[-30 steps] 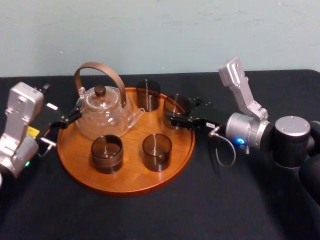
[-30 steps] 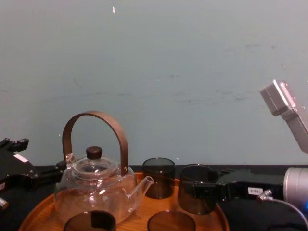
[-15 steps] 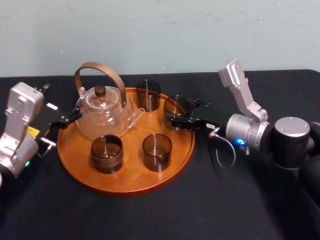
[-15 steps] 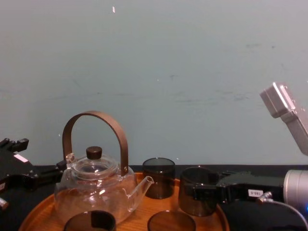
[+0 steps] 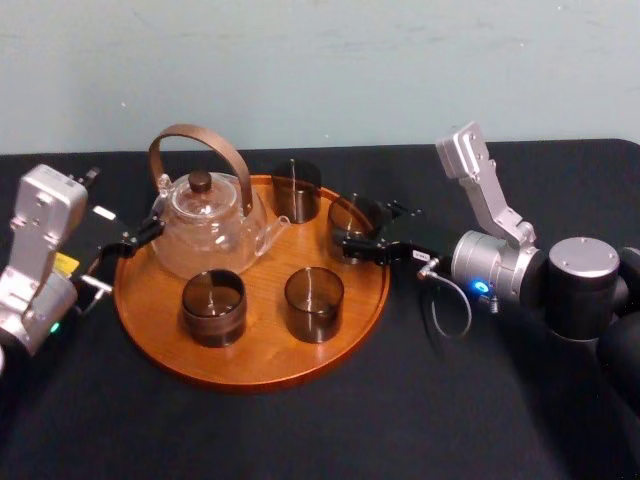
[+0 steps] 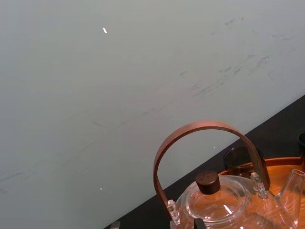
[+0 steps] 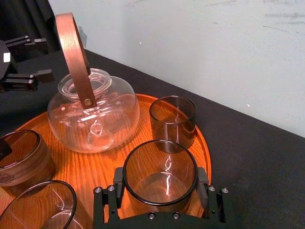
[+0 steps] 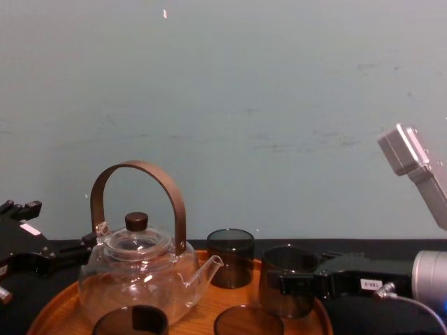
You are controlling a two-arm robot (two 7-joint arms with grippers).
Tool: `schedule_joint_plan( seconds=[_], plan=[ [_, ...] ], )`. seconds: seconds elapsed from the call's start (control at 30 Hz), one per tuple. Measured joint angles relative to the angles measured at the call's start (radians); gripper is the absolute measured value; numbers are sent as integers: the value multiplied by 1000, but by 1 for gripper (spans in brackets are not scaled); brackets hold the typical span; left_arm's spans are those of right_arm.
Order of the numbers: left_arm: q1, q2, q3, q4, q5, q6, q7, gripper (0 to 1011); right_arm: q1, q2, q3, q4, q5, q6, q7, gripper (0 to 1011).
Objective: Pick up the glass from the table and place it on the tray.
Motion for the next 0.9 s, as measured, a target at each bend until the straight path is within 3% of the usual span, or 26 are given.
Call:
schedule_joint_plan(
  seconds=[0.9],
  plan=[
    [0, 0, 0, 0, 0, 0, 0, 1001, 3, -13, -7, 29, -14, -9, 1, 904]
  ],
)
